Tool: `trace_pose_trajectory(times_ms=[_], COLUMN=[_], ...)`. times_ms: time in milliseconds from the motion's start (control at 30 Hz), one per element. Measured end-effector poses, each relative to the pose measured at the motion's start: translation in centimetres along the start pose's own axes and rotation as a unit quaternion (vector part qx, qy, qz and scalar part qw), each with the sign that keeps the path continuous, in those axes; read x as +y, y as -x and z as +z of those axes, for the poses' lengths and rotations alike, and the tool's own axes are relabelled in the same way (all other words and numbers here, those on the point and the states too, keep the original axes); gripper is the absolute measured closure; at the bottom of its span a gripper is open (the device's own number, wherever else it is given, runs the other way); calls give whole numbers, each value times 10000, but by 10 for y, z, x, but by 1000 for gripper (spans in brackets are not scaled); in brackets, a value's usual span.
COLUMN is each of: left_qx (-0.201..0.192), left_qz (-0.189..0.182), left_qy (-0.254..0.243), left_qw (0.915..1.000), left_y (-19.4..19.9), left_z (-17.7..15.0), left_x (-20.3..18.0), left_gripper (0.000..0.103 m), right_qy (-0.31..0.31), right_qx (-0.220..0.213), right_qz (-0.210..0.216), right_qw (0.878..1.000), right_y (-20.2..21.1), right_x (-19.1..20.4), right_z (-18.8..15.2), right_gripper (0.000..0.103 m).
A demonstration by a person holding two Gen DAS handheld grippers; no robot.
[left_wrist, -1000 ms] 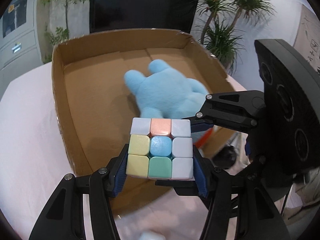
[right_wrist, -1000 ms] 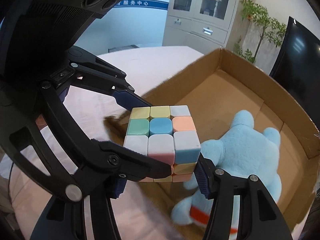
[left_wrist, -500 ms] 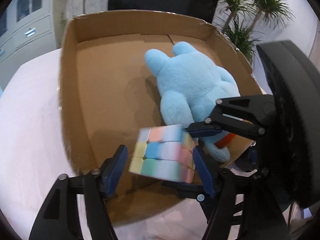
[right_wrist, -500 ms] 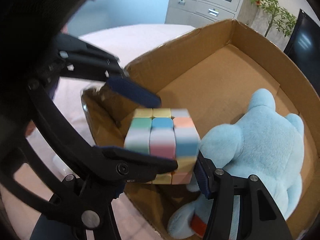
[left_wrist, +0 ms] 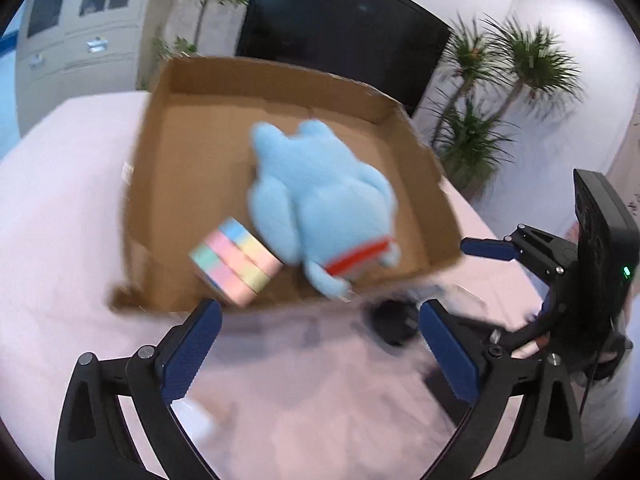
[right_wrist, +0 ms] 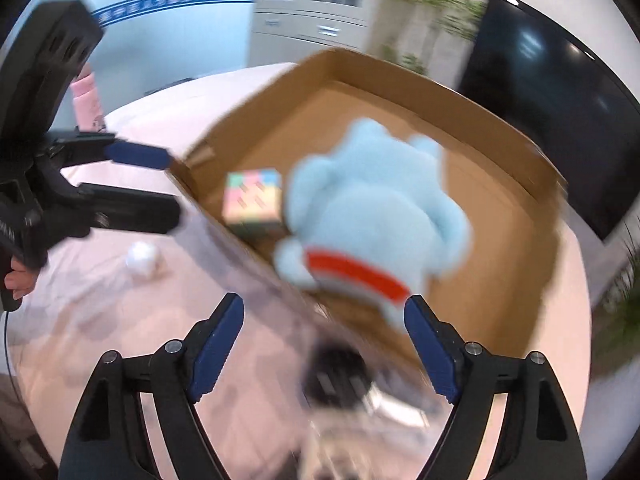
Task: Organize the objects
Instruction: 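Close both grippers on the black UGREEN box from opposite sides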
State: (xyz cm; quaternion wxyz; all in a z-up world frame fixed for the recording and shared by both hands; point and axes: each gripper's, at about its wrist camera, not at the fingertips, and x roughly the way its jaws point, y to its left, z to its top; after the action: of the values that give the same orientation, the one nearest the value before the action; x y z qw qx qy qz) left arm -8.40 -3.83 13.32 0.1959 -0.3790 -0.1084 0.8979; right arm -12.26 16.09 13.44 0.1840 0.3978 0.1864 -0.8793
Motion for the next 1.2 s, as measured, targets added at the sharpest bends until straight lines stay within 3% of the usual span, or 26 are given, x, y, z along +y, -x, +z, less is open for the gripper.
trace_pose_trajectory(times_ms=[200, 367, 500, 667, 867, 1000, 1033, 1067, 1100, 1200], left_qx=[522, 834, 986, 1161, 1501, 1519, 1567, 1622, 1730, 1733], left_qz=[-416, -822, -884, -851, -776, -697, -745, -772, -803, -811], left_qy=[-355, -254, -300, -423, -347, -363, -410, -470, -507, -594], left_qw=[9971, 9928, 9907, 9887, 9850, 9853, 9840, 9826, 9803, 9797], left_y=[-13, -24, -39, -59, -89, -92, -91, -90, -92, -87], left_z=[-49, -89, -99, -96, -96, -97, -97, -98, -99, -97], left_x=[-57, -89, -112, -129, -128, -125, -124, -123, -121, -117], left_gripper=[4, 4, 4, 4, 4, 5, 13, 35, 41, 44], right_qy=[-836, -1611, -1638, -1501, -1147, -973, -903, -822, -705, -459], right_qx=[35, -160, -217, -301, 171, -81, -110, -103, -97, -146], right_qz=[-41, 552, 802, 1048, 845, 980, 970, 1028, 1159, 1099], right_qw=[9965, 9853, 9830, 9826, 9897, 9904, 9911, 9912, 9907, 9928], right_y=[44, 50, 50, 43, 17, 18, 19, 19, 20, 22], right_x=[-40, -55, -45, -38, -28, -16, -9, -4, 4, 20], right_z=[-81, -141, -176, -201, -210, -205, -202, -199, -197, -191], right_gripper=[20, 20, 20, 20, 20, 23, 26, 34, 40, 40])
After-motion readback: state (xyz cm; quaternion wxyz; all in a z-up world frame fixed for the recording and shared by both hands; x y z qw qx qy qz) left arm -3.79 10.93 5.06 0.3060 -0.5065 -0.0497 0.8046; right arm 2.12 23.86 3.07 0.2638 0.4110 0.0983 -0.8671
